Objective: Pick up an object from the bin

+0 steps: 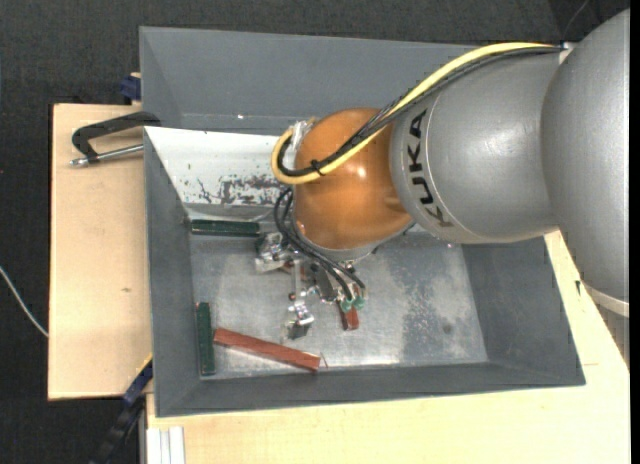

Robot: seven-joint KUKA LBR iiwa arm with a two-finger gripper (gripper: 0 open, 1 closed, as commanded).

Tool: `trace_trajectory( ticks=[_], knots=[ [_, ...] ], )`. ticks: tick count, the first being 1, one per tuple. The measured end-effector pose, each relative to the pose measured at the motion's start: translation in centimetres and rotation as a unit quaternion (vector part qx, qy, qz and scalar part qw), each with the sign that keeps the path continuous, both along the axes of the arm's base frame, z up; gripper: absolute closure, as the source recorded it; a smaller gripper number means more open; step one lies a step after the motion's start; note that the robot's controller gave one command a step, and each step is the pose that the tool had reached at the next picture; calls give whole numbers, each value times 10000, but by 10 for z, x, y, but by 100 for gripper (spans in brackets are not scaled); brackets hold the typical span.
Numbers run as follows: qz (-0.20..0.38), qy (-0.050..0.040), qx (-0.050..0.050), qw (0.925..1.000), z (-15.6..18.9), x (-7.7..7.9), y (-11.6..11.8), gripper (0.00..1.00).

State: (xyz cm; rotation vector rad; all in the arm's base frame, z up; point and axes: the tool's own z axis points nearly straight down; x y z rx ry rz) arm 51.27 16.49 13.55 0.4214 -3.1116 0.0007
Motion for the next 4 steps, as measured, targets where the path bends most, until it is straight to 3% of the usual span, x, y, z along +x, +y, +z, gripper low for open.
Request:
trace_trajectory(
  ticks=[1,2,3,4],
  knots=[
    [-974,-4,4,9952,-18,-8,9,0],
    [126,-10,10,9999,-44,-17,-1,0],
    [-1602,-23,17,9871,-51,-9,-2,100],
    [-1602,-22,17,9871,-51,-9,-2,100]
  ],
)
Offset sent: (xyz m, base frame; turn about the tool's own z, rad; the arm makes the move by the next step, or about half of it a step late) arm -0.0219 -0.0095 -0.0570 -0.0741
